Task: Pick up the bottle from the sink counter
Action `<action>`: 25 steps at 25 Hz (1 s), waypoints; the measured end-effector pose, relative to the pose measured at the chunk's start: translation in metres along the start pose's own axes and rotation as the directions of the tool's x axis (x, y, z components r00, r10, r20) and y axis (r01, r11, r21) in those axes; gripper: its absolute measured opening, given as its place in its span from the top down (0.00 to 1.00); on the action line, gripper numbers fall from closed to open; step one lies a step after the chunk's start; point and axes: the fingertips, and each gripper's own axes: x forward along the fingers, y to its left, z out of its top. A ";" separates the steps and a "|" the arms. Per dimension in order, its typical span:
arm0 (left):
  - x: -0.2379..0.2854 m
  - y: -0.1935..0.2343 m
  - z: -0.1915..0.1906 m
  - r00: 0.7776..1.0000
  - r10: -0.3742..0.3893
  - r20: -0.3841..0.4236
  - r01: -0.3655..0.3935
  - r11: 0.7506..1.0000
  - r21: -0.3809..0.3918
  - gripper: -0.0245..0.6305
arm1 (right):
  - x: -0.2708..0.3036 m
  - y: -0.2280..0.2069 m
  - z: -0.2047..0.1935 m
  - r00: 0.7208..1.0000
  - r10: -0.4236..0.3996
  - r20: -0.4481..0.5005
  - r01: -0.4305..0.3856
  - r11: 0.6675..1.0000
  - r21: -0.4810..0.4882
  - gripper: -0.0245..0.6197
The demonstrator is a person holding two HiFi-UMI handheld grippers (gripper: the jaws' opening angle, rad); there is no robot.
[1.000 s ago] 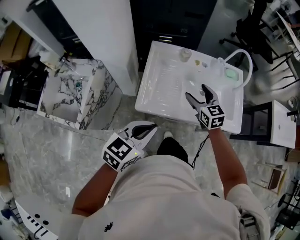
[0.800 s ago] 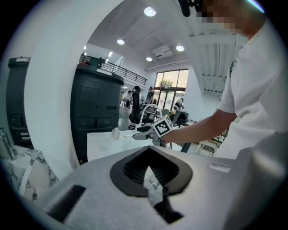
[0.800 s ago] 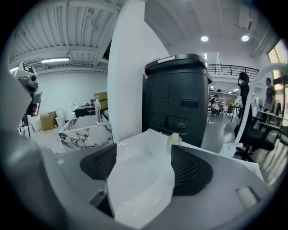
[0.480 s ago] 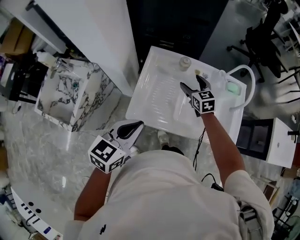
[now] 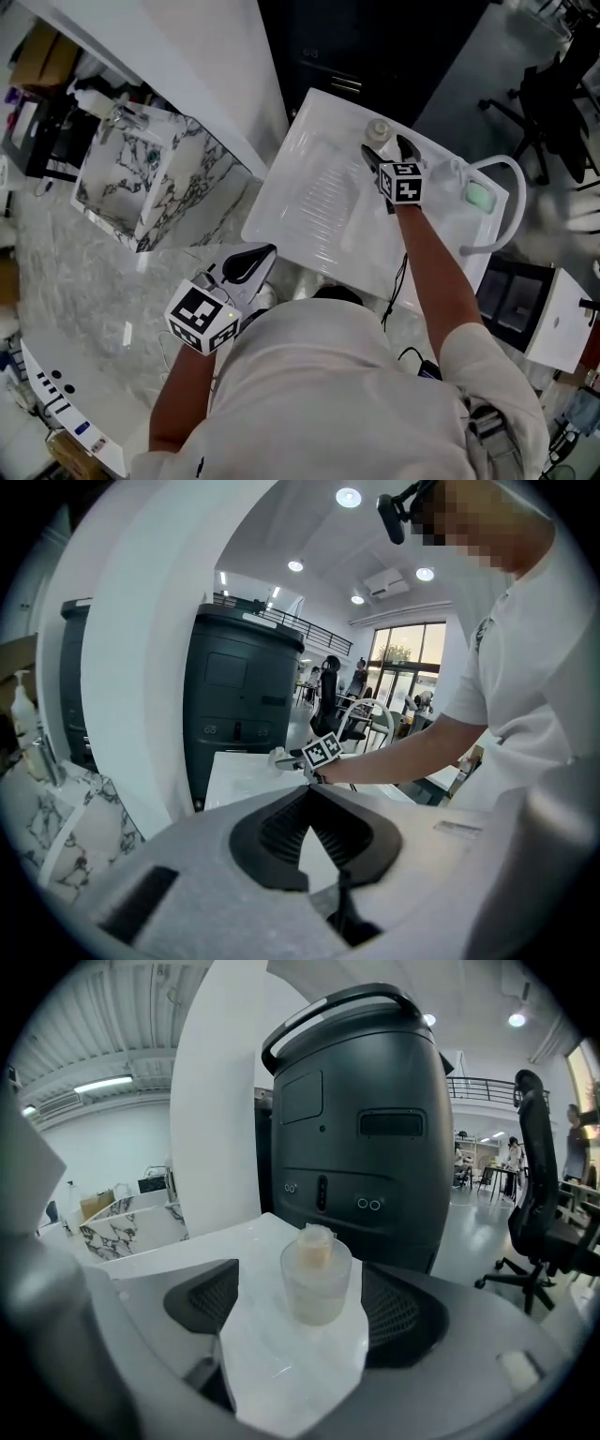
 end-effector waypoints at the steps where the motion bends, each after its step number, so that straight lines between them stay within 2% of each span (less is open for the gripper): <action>1: 0.001 0.001 0.000 1.000 0.013 -0.004 -0.013 1.000 -0.004 0.95 | 0.007 -0.002 0.001 1.000 0.001 0.000 -0.001 1.000 -0.001 0.30; 11: -0.003 0.007 -0.007 0.992 0.124 -0.021 -0.125 0.991 -0.041 0.95 | 0.052 -0.009 -0.008 1.000 -0.004 0.003 0.004 1.000 0.010 0.32; 21: -0.009 0.011 -0.013 0.985 0.167 -0.032 -0.169 0.983 -0.070 0.95 | 0.069 -0.015 -0.013 0.999 -0.041 0.007 0.040 0.999 0.033 0.35; 25: -0.008 0.012 -0.014 0.985 0.170 -0.039 -0.172 0.982 -0.071 0.95 | 0.073 -0.019 -0.014 0.998 -0.065 0.003 0.065 0.998 0.017 0.40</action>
